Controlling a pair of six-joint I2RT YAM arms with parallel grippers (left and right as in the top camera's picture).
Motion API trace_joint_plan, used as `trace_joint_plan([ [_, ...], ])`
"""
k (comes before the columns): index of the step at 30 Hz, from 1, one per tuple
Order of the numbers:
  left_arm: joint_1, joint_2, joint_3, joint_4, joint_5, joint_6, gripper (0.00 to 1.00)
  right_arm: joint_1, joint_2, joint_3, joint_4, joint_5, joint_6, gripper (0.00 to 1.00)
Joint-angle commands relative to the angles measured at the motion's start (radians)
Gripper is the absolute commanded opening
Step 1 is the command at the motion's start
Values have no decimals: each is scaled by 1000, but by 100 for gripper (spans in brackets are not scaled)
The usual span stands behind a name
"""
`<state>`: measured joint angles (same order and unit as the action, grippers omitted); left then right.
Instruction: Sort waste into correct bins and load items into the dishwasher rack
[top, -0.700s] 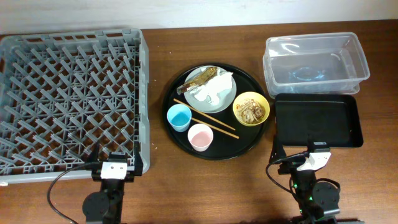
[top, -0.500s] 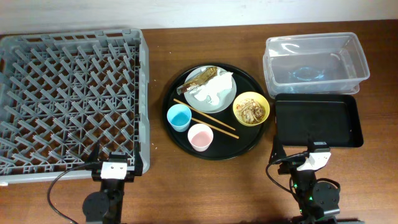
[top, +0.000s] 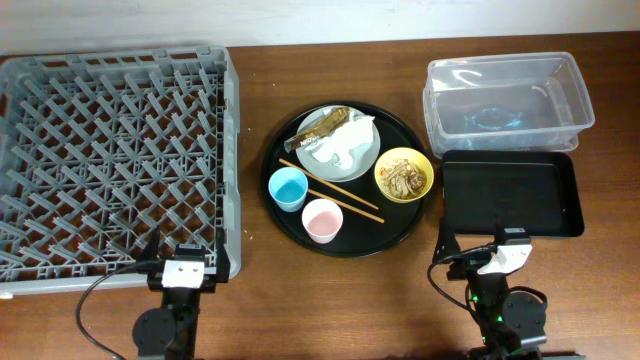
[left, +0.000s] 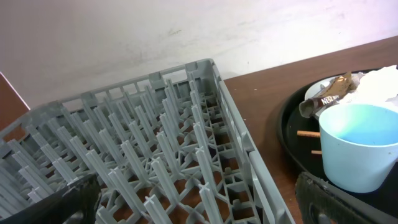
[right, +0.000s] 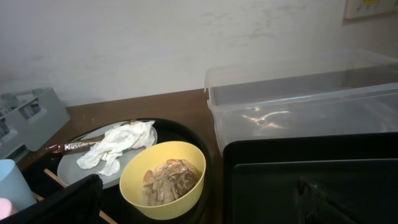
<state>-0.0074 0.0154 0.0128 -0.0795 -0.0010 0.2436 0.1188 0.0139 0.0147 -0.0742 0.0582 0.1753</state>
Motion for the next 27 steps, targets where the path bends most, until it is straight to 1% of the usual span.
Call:
trace_joint_plan([
  [1, -5, -4, -4, -4, -4, 13, 99, 5, -8, -9, -2, -2, -11, 98],
  [27, -5, -4, -4, 1, -17, 20, 99, 5, -6, -9, -1, -3, -10, 98],
])
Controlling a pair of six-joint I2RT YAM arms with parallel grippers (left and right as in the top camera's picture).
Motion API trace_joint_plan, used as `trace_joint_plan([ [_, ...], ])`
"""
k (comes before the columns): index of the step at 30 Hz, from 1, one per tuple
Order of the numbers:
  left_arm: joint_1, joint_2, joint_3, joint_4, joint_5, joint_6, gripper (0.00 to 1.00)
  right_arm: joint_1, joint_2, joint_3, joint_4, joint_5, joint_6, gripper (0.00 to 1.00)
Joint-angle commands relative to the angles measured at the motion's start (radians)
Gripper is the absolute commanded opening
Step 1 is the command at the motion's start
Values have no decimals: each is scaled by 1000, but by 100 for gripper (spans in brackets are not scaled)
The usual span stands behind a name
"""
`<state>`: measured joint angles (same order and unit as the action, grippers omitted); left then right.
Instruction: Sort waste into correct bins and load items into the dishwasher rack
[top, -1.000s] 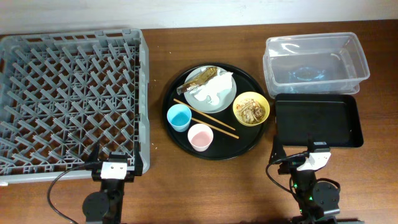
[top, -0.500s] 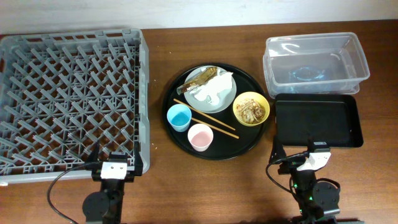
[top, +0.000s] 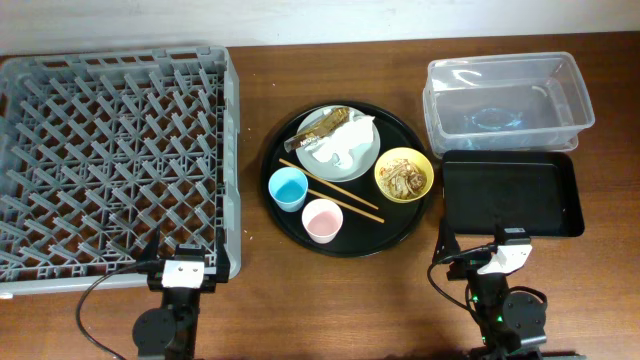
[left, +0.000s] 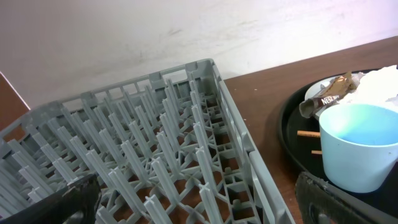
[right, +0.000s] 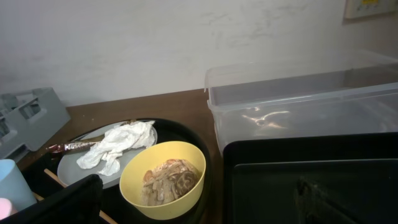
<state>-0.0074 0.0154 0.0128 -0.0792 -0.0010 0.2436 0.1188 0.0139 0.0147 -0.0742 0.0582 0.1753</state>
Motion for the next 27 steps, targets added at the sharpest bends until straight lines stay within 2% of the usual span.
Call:
trace_joint_plan([
  [1, -5, -4, -4, -2, -22, 19, 99, 5, -6, -9, 0, -2, -11, 98],
  [11, -5, -4, -4, -2, -22, 19, 99, 5, -6, -9, 50, -17, -10, 98],
  [22, -5, -4, -3, 4, -11, 19, 99, 5, -6, -9, 129, -190, -10, 98],
  [27, -5, -4, -3, 72, 53, 19, 99, 4, -6, 0, 150, -232, -10, 98],
])
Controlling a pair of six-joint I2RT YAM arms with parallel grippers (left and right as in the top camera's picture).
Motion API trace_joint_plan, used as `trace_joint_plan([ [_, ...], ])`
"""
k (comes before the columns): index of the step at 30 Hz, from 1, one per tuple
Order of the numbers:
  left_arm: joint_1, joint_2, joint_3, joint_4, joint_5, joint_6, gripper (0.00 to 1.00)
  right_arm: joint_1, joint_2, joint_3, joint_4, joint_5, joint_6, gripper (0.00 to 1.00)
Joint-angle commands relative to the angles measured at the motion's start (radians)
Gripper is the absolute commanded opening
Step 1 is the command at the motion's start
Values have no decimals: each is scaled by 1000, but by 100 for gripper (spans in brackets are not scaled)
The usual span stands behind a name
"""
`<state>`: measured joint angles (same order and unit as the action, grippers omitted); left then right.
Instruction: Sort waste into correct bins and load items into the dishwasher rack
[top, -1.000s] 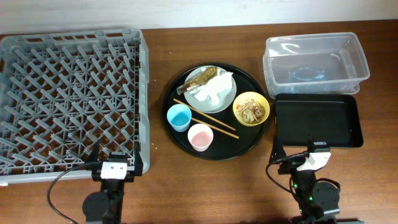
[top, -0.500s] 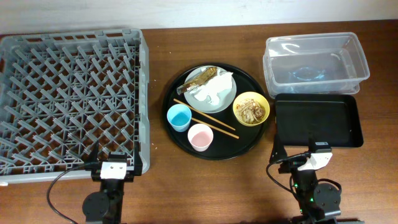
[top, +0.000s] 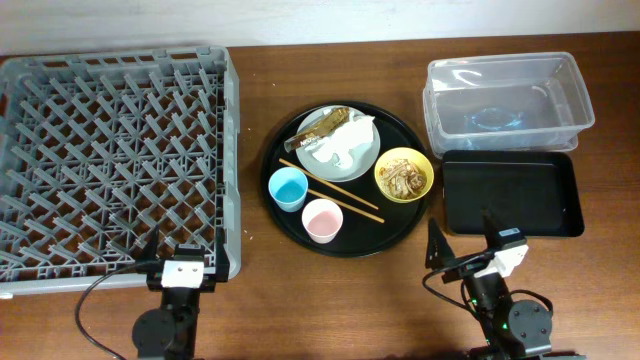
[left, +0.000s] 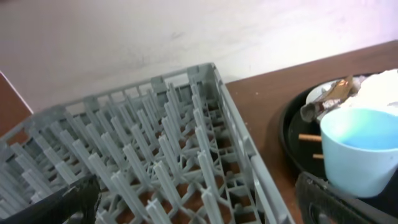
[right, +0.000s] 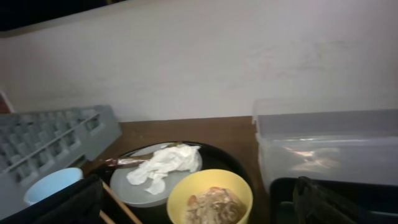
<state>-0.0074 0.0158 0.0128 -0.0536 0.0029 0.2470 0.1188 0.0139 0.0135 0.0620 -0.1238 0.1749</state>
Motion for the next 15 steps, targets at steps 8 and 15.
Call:
trace_joint_plan([
  [8, -5, -4, -3, 273, 131, 16, 99, 5, -6, 91, 13, -64, -11, 98],
  [15, -5, -4, 27, 292, 170, 16, 99, 5, -5, 143, -13, -83, -43, 99],
])
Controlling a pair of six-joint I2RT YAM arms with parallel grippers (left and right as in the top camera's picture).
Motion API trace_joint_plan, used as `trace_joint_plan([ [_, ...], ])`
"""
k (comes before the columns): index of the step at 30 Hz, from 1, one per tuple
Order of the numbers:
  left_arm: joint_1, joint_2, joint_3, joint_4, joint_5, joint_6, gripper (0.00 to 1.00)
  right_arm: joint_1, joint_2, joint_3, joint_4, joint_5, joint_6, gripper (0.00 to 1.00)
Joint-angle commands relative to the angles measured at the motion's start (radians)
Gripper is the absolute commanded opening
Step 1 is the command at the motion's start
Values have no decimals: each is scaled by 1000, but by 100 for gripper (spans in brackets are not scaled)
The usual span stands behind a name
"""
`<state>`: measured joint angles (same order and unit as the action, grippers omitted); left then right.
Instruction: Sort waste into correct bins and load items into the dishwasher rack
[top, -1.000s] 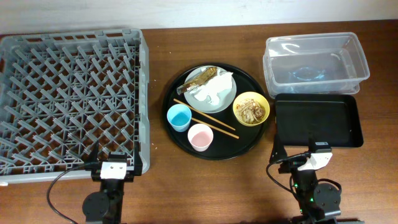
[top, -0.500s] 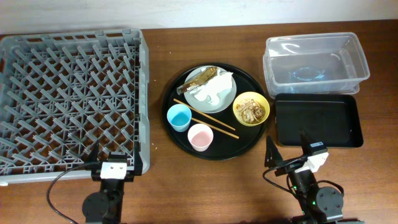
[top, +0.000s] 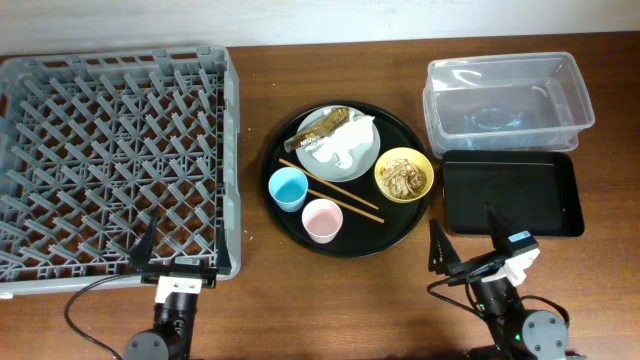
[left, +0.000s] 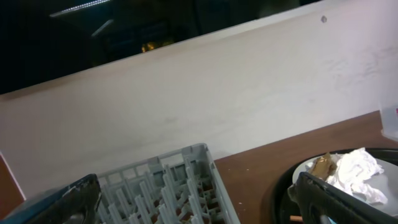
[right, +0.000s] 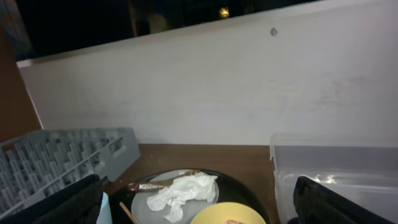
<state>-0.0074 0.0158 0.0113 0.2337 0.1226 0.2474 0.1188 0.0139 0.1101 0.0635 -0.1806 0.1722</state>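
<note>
A round black tray (top: 400, 235) holds a plate (top: 362, 158) with a crumpled napkin (right: 185, 191) and a brown wrapper (top: 328, 121). Chopsticks (top: 345, 205), a blue cup (top: 288, 188), a pink cup (top: 322, 220) and a yellow bowl (top: 403, 175) of food scraps share the tray. The grey dishwasher rack (top: 110, 150) stands at the left. My left gripper (top: 178, 250) is open and empty at the front edge by the rack's near corner. My right gripper (top: 465, 240) is open and empty in front of the tray's right side.
A clear plastic bin (top: 505, 100) stands at the back right, and a black rectangular bin (top: 510, 192) sits just in front of it. A white wall (right: 205, 87) runs behind the table. Bare brown tabletop (top: 330, 300) lies between the two arms.
Both grippers have risen and tilted upward, so both wrist views now show more wall and less table. The left has lifted most. Both remain open and nothing on the table has moved.
At the two oldest moments both arms sat low at the front edge, open, the left facing the rack and blue cup, the right facing the bowl and bins. Then the right gripper had lifted. Now both are raised, open and empty.
</note>
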Motion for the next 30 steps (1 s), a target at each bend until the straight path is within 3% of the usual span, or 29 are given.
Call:
trace_joint_plan([
  [1, -5, -4, 43, 5, 59, 16, 99, 5, -3, 58, -29, -27, -61, 98],
  [6, -5, 60, 148, -34, 66, 16, 99, 5, 47, 138, -73, -26, -117, 98],
  [11, -5, 265, 364, -116, 154, 16, 99, 5, 219, 277, -108, -61, -117, 98],
  [18, -5, 645, 753, -236, 228, 17, 99, 5, 572, 650, -395, -90, -141, 98],
  [25, -12, 1137, 1276, -578, 327, 51, 99, 5, 904, 1039, -702, -85, -202, 98],
  [28, -65, 1344, 1536, -765, 335, 67, 99, 4, 1003, 1145, -800, -68, -202, 98],
  [30, -132, 1489, 1728, -921, 344, 141, 99, 3, 1055, 1196, -847, -19, -202, 99],
])
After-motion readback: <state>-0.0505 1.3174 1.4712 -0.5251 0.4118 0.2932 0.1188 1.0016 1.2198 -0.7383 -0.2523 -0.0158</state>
